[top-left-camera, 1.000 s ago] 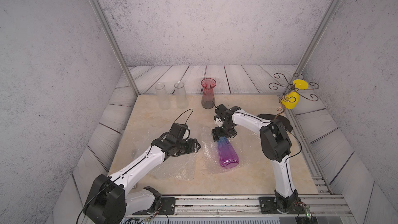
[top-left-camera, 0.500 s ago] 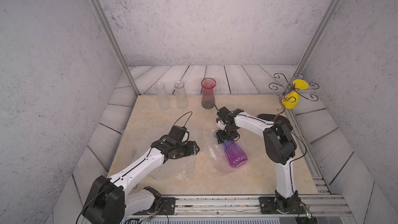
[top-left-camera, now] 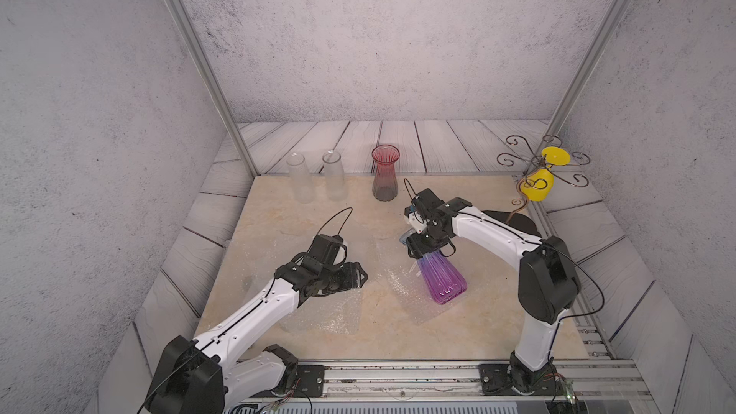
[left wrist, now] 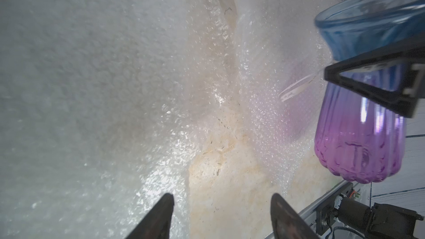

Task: Unwrap the vase from the bubble wrap
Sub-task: Pick up the vase from the bubble wrap.

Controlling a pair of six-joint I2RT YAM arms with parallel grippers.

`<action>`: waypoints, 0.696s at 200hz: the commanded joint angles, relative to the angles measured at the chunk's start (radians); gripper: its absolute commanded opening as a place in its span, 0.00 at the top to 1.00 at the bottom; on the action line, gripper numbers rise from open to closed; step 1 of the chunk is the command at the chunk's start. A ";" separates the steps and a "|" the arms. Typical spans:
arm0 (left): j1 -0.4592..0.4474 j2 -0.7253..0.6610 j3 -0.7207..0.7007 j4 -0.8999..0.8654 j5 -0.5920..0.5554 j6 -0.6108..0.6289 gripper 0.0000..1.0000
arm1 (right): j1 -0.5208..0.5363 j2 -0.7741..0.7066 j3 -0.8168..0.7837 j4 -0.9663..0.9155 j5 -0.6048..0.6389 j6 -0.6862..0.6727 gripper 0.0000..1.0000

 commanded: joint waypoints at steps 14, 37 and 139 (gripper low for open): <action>0.005 -0.025 -0.013 -0.029 -0.001 -0.006 0.32 | -0.002 -0.227 -0.065 0.121 -0.067 -0.021 0.91; 0.004 -0.033 -0.013 -0.040 -0.001 -0.004 0.32 | -0.002 -0.347 -0.170 0.295 -0.096 -0.047 0.96; 0.004 -0.180 -0.114 -0.069 0.087 -0.060 0.32 | -0.108 -0.356 -0.239 0.857 -0.041 -0.028 0.96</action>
